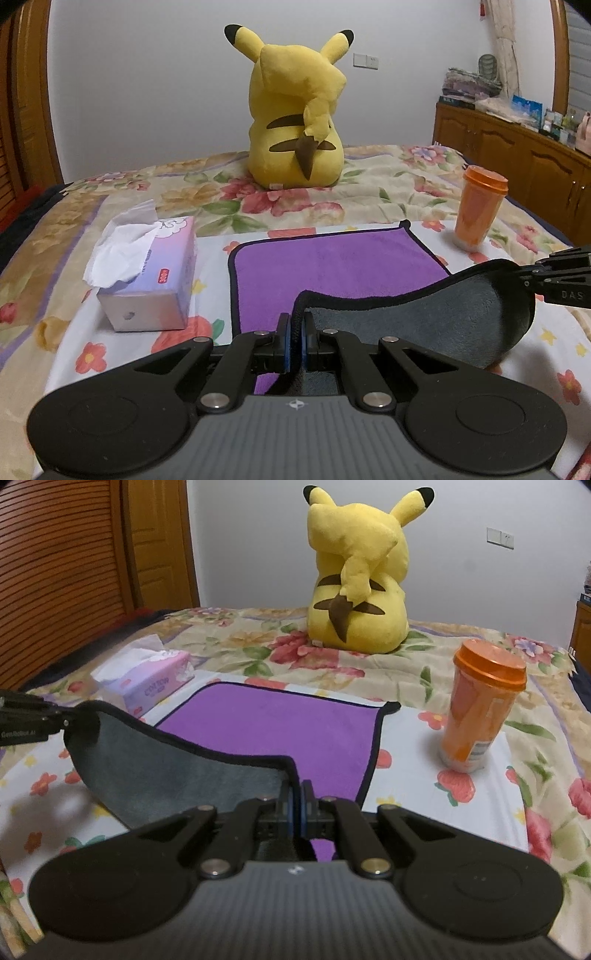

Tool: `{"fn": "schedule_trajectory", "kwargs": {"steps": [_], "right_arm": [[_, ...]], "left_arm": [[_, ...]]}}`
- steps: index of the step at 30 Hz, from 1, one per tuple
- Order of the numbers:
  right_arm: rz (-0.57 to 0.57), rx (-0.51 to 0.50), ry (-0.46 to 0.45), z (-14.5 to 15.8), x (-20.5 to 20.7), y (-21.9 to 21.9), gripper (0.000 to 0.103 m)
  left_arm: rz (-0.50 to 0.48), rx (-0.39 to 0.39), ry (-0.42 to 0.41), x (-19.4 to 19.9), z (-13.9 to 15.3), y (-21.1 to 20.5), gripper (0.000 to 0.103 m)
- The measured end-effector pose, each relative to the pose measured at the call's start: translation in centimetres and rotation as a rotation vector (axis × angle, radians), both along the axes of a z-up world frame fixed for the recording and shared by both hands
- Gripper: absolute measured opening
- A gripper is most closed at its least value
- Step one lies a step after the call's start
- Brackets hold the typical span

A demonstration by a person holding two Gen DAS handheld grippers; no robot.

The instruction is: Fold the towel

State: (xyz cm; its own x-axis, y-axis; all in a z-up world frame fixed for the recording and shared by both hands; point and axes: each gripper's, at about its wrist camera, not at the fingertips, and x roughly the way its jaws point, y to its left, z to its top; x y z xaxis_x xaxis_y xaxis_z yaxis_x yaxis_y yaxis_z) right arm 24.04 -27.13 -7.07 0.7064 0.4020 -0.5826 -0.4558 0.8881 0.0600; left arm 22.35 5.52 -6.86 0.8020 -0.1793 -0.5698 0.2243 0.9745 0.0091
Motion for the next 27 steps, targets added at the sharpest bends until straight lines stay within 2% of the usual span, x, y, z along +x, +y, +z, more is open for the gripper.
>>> {"fn": "schedule_trajectory", "kwargs": {"steps": [14,27], "right_arm": [[0.013,-0.001,-0.038,0.3,1.7,0.5,0.004],[-0.006,0.011,-0.098,1.9,5.2,0.3,0.004]], "left_arm": [[-0.008,-0.003,-0.03,2.3,0.6,0.0,0.008],[0.012,-0.031,-0.077,6.1,1.9,0.8,0.008]]}}
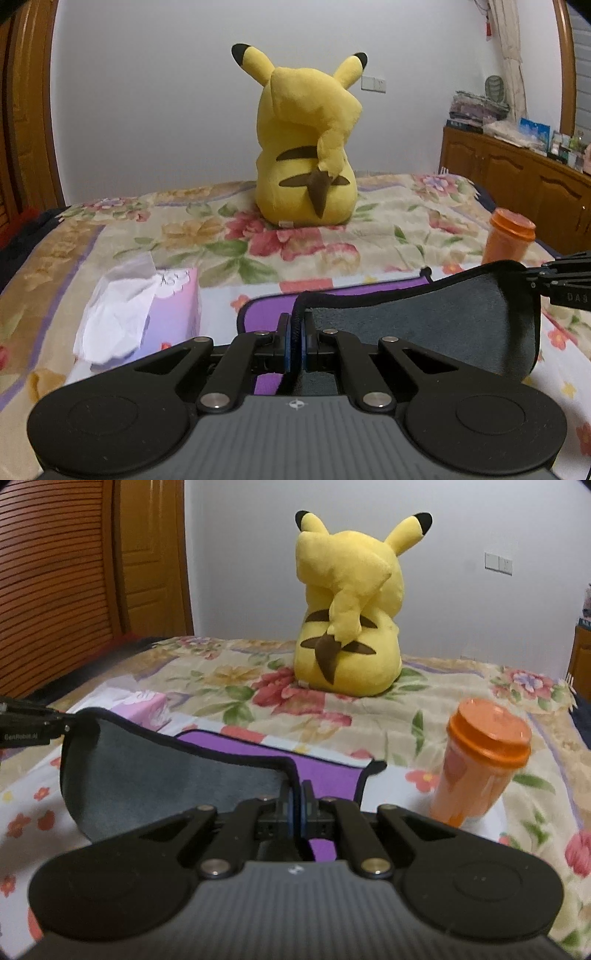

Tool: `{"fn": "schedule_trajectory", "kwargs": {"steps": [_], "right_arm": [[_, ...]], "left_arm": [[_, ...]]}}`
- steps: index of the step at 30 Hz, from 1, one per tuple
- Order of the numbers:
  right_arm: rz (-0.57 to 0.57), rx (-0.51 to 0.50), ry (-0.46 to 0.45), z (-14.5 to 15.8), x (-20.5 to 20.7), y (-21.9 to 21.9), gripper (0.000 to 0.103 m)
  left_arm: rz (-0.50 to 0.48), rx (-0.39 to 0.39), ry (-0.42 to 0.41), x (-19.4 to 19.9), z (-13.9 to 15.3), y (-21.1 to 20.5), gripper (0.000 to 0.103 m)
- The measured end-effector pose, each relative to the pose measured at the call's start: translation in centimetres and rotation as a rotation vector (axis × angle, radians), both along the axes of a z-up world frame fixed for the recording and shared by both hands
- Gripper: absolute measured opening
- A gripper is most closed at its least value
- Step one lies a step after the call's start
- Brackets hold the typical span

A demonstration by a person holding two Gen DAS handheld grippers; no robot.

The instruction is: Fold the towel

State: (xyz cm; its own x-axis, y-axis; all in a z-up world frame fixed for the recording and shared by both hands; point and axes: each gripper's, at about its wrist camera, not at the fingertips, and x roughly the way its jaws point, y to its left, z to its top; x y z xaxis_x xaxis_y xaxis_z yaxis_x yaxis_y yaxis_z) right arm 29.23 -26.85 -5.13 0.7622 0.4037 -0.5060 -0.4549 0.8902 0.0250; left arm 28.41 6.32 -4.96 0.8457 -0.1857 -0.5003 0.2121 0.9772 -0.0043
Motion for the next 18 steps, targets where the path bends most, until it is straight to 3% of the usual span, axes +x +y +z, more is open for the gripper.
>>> {"fn": "schedule_trajectory", "kwargs": {"steps": [18], "right_arm": [[-0.018,-0.041,-0.081,0.8,5.6,1.5,0.004]], "left_arm": [[0.04,0.012,-0.021,7.4,0.7,0.1,0.008]]}}
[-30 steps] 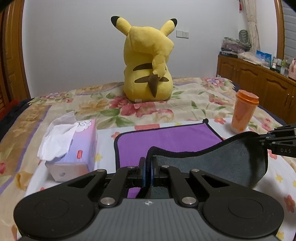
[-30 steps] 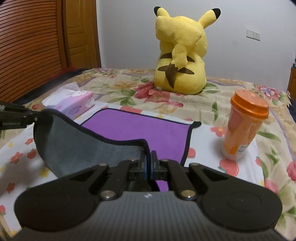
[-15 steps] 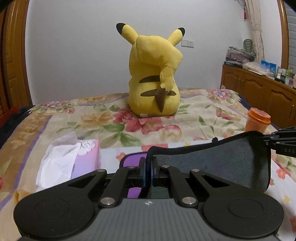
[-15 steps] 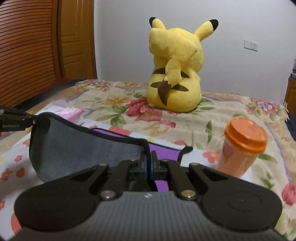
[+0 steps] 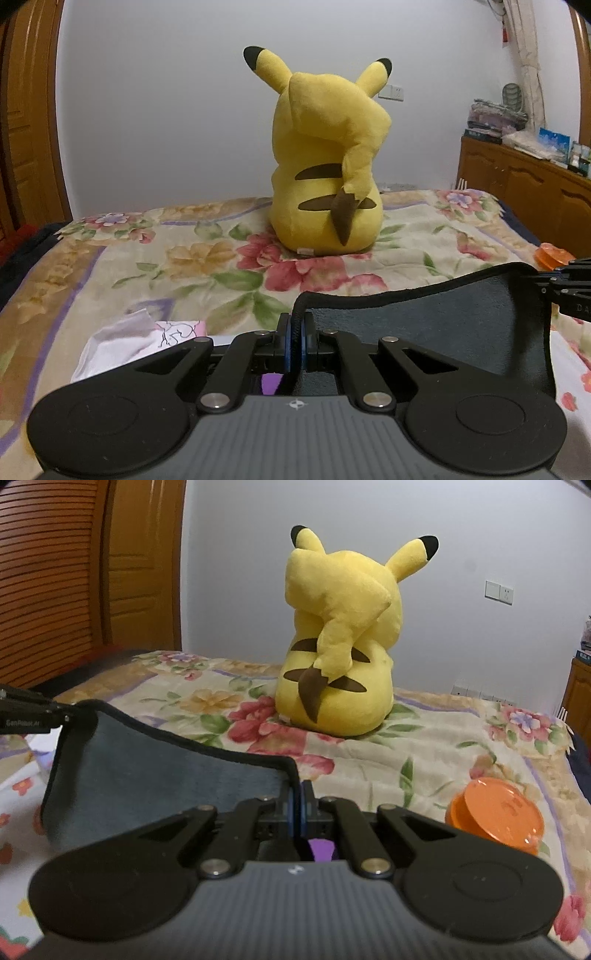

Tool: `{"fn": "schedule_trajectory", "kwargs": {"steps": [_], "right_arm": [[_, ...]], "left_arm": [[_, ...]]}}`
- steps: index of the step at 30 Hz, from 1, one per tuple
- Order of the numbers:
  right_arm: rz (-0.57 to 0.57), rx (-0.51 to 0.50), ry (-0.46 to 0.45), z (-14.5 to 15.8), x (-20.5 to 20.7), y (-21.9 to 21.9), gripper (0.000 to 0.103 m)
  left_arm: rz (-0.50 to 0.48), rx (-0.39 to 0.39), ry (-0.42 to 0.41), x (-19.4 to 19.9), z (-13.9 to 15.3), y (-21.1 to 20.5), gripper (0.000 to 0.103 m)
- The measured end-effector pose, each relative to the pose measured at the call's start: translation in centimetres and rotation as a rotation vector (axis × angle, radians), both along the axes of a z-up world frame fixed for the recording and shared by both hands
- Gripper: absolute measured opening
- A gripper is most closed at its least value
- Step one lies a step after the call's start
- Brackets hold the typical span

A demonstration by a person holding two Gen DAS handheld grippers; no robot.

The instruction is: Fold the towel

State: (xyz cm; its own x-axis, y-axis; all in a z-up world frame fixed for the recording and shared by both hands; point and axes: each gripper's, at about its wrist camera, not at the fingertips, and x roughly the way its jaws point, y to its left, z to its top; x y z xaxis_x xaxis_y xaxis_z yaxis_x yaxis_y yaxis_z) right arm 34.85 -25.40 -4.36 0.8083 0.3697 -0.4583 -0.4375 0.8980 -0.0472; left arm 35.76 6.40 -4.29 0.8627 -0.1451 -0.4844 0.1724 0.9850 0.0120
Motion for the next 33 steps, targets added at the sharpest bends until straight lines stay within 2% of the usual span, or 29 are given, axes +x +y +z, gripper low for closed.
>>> {"fn": "schedule_trajectory", "kwargs": {"steps": [8,18,27,29,30,31,32,33], "right_arm": [[-0.018,-0.022,0.015,-1.9,2.1,0.6,0.004],[-0.037,-0.049,0.079,-5.5,4.1,0.9,0.004],[-0.049,-0.044,0.116,-6.9,4.8,0.9,0.005],[-0.052,-0.044,0.12,-6.9,4.8,0.9,0.016],[-0.053,-0.043,0.121,-7.0,4.8,0.9,0.02],[-0.053,-0.04,0.125,-7.0,4.8,0.8,0.04],[-0.051,-0.032,0.131,-7.0,4.8,0.8,0.059],[-0.051,-0.022,0.134,-7.0,4.7,0.7,0.062]], "left_arm": [[0.001,0.029,0.021,2.7,-2.1,-0.4,0.008],[0.002,0.063,0.079,4.9,-6.1,-0.5,0.008],[0.008,0.057,0.107,5.5,-7.4,-0.4,0.013],[0.012,0.058,0.107,5.5,-7.3,-0.4,0.032],[0.015,0.063,0.102,5.5,-7.3,-0.4,0.05],[0.019,0.067,0.095,5.3,-7.2,-0.4,0.059],[0.021,0.069,0.089,5.2,-7.1,-0.4,0.059],[0.02,0.065,0.089,5.0,-7.0,-0.4,0.059]]}}
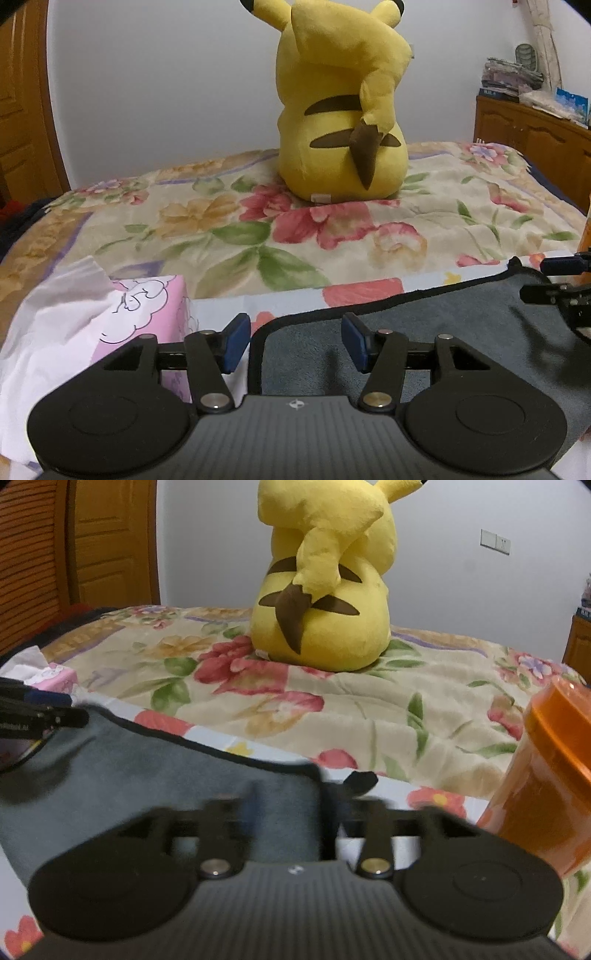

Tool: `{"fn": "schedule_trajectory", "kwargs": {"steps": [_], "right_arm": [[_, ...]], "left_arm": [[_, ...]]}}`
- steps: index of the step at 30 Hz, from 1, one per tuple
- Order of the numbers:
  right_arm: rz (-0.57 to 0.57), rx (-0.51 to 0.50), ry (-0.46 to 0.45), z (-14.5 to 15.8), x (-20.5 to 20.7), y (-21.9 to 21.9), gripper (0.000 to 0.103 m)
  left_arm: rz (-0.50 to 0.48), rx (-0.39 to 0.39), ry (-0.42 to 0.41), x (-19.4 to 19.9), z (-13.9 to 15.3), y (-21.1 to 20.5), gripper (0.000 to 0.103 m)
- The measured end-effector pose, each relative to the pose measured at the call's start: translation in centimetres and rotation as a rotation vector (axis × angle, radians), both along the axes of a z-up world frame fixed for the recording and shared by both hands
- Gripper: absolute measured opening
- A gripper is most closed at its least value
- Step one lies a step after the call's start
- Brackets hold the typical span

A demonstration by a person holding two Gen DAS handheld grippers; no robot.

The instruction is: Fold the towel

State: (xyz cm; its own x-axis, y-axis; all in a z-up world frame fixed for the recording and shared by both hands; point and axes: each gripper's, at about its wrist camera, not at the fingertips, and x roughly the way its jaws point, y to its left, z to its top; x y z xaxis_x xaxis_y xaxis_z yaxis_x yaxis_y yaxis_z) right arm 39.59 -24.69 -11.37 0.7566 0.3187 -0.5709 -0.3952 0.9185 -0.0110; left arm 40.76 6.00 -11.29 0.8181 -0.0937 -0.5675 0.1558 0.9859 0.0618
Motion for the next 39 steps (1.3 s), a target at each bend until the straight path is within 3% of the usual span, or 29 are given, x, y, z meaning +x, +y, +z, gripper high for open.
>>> {"fn": "schedule_trajectory", "kwargs": {"steps": [6,12,20,27,39], "right_arm": [[-0.001,0.02,0.01,0.8,-1.4,-0.1,0.063],[-0.015,0.045,0.013,2.8,-3.9,-0.6,0.071],[-0.059,0.04,-0.024,5.3,-7.3,-1.4,0.103],[-0.086,0.045,-0.027,6.8,-10.0,-2.3,0.103],[-0.109,0.063,-0.059,10.9,-15.3,-4.0,0.103]], "left_arm": [[-0.02,-0.005,0.007,-1.7,1.3,-0.5,0.069],[-0.024,0.001,0.008,-4.6,3.0,-1.0,0.078],[-0.016,-0.021,0.01,-9.1,4.5,-1.2,0.092],[-0.021,-0.029,-0.017,-12.4,6.7,-1.8,0.103],[-0.045,-0.009,-0.045,-18.2,11.1,-3.0,0.103]]}}
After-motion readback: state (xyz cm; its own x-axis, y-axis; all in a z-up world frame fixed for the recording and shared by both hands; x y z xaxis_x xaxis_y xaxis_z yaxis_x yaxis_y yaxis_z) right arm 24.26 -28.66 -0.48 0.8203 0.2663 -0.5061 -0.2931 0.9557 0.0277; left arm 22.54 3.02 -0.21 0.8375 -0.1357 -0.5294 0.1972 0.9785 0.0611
